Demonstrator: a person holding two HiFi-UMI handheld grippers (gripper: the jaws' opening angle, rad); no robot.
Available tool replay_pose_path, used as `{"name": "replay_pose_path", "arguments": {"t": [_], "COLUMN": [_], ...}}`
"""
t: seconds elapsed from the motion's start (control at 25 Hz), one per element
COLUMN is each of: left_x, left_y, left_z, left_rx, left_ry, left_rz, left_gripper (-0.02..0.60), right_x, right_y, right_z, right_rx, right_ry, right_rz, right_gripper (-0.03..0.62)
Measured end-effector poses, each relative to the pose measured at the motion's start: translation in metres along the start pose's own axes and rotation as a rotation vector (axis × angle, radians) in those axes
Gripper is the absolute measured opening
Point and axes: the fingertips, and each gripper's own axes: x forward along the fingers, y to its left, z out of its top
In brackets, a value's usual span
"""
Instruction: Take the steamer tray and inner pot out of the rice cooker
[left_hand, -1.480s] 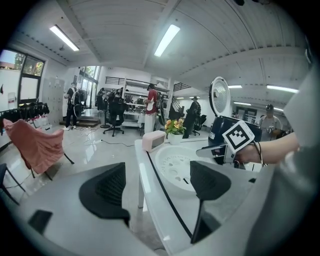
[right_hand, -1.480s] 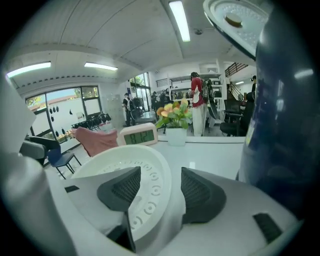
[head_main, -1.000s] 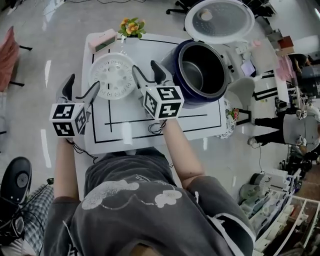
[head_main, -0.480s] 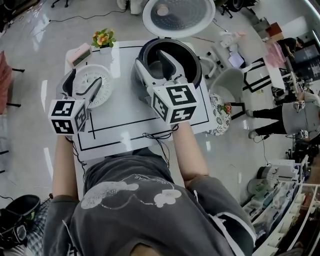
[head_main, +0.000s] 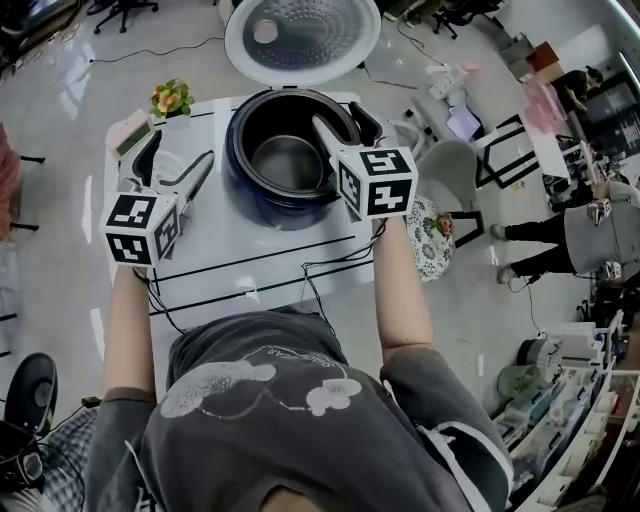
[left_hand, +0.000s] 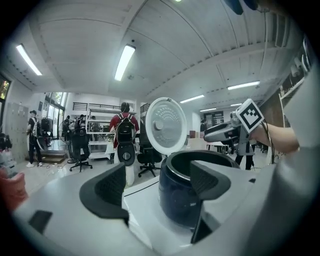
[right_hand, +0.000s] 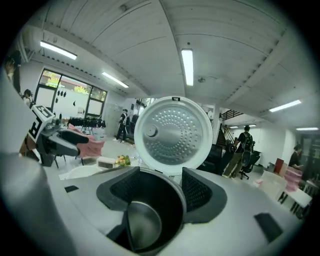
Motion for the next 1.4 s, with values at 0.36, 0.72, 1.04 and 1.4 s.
{"name": "replay_pose_path", "arguments": {"t": [0.36, 0.72, 1.04, 1.4], "left_x": [0.044, 0.058, 0.067, 0.07], "left_y": [-0.021, -0.032, -0.036, -0.033], "left_z": [0.01, 0.012, 0.005, 0.0], "left_rx": [0.003, -0.002, -0.016, -0.02], "left_ry": [0.007, 0.046, 0.061, 0.068], "left_rz": [0.056, 0.107, 0.143, 0.161], "left_gripper": [0.397, 0.397, 0.397, 0.397], "right_x": [0.051, 0.08, 0.102, 0.107], "right_y": [-0.038, -0.043, -0.046, -0.053], "right_z": [-0.064, -0.086, -0.109, -0.109], "right_rx": [-0.112, -0.325, -0.505, -0.547], "right_ry": [0.21, 0.361, 0.522, 0.552], "right_rz": [0.144, 0.229, 0.235, 0.185], "right_gripper": [0.278, 0.276, 0.257, 0.221]}}
